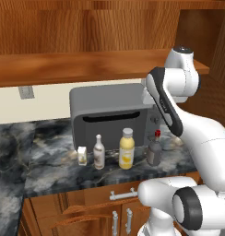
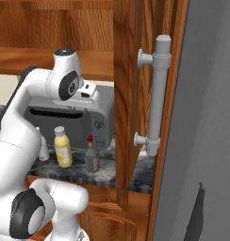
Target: Sort all alcoholic drinks to one cabinet, and non-alcoholic drinks to the other.
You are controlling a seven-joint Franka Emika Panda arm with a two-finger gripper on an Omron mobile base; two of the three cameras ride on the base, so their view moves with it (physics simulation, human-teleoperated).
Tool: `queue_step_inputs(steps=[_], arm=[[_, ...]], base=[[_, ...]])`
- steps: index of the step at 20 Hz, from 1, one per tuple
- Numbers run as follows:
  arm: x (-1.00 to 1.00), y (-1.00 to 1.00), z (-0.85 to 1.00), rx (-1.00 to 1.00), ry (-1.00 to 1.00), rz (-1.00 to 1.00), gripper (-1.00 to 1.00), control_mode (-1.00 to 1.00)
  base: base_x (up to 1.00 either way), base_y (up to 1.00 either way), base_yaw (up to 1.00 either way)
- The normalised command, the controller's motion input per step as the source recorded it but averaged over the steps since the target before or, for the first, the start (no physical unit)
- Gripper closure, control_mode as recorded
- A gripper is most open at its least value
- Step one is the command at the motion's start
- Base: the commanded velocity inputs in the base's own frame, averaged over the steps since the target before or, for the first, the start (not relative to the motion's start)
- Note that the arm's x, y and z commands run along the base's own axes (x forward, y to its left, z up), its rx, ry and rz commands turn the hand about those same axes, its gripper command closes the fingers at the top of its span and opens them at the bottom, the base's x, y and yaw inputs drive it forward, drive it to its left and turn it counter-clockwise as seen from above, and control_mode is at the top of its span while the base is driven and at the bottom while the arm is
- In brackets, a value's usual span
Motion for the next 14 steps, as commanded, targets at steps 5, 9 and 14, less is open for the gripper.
queue_step_inputs(steps=[5,9,14], arm=[[-0.06,0.0,-0.05,0.0,0.0,0.0,-1.0,-1.0],[-0.02,0.0,-0.29,0.0,0.01,0.0,-1.0,-1.0],[0.0,0.0,-0.4,0.0,0.02,0.0,-1.0,-1.0]], base=[[0.0,0.0,0.0],[0.0,0.0,0.0],[0.0,0.0,0.0]])
